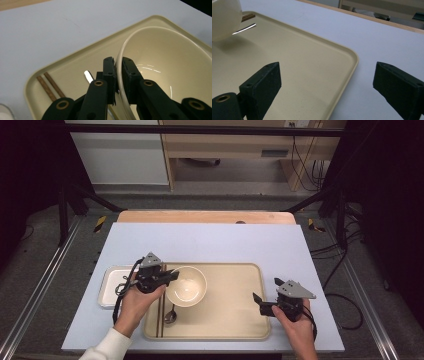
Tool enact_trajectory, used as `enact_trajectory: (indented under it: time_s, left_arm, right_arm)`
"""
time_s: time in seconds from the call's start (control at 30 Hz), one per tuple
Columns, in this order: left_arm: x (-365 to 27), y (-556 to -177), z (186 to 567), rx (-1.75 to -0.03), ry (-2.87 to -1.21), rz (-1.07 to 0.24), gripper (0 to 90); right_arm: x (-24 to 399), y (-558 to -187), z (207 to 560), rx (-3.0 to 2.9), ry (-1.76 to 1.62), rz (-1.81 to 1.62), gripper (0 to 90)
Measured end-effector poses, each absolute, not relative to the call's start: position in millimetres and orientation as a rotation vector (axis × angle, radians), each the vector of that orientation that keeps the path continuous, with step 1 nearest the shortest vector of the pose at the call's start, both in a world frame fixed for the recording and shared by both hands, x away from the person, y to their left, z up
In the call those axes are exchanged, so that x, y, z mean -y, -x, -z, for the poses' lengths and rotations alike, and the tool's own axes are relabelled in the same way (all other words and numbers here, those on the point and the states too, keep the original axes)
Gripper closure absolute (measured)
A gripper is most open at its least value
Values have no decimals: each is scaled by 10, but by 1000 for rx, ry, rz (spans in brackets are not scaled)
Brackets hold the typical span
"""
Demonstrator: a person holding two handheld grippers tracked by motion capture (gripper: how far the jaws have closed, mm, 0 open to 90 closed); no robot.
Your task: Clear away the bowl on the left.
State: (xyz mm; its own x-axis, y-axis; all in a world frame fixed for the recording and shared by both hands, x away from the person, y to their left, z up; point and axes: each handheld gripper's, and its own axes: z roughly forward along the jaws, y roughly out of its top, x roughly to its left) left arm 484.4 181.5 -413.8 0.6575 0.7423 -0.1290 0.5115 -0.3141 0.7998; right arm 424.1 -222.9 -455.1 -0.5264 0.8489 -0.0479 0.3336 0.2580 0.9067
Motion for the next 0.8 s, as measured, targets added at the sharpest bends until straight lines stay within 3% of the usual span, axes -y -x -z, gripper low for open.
enact_trajectory:
  time_s: [0.8]
  left_arm:
    - [-1634, -4887, 4407, -1012, -2018, -236, 819]
  right_arm:
    - [2230, -4239, 4555, -1996, -1069, -1237, 83]
